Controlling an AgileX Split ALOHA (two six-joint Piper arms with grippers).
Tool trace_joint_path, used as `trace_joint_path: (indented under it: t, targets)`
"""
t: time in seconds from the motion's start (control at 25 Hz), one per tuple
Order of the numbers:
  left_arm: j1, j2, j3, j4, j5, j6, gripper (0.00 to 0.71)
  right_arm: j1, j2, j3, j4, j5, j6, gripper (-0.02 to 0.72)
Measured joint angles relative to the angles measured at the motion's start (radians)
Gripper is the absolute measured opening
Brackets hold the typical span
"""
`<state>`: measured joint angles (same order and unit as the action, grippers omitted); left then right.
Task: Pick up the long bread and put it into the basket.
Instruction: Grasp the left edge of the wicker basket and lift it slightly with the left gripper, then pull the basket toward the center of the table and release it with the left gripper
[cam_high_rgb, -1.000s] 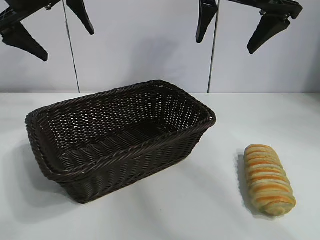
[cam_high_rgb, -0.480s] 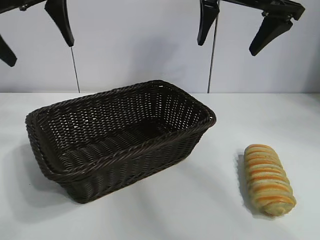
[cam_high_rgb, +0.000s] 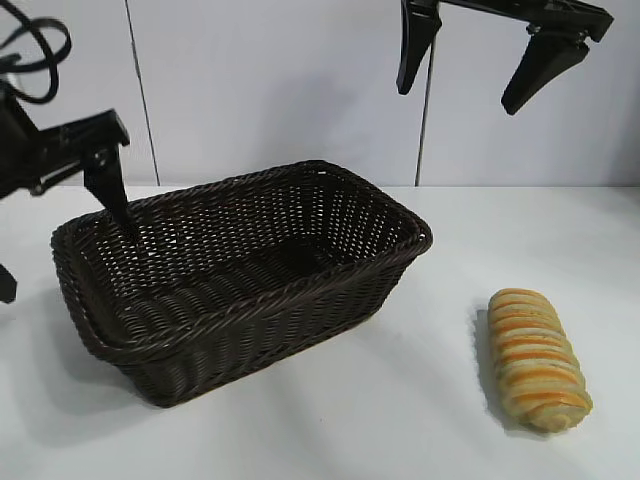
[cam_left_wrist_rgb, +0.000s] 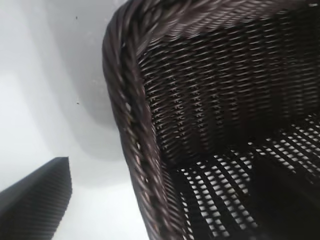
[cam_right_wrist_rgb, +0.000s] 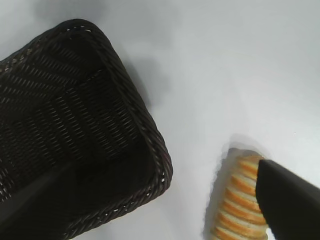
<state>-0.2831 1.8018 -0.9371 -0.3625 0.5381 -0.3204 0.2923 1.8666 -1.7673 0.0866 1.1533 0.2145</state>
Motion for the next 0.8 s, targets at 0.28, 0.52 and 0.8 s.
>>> trace_joint_path:
  t: [0.28, 0.52, 0.8]
  targets:
    - [0.0, 0.006, -0.03, -0.012, -0.035, 0.018, 0.099, 0.0, 0.0, 0.0, 0.0, 0.0, 0.0, 0.695]
    - [0.0, 0.01, -0.146, 0.006, 0.084, 0.113, 0.099, 0.0, 0.0, 0.0, 0.001, 0.0, 0.0, 0.695]
    - [0.032, 0.046, -0.381, 0.011, 0.291, 0.329, 0.099, 0.0, 0.0, 0.0, 0.009, 0.0, 0.0, 0.695]
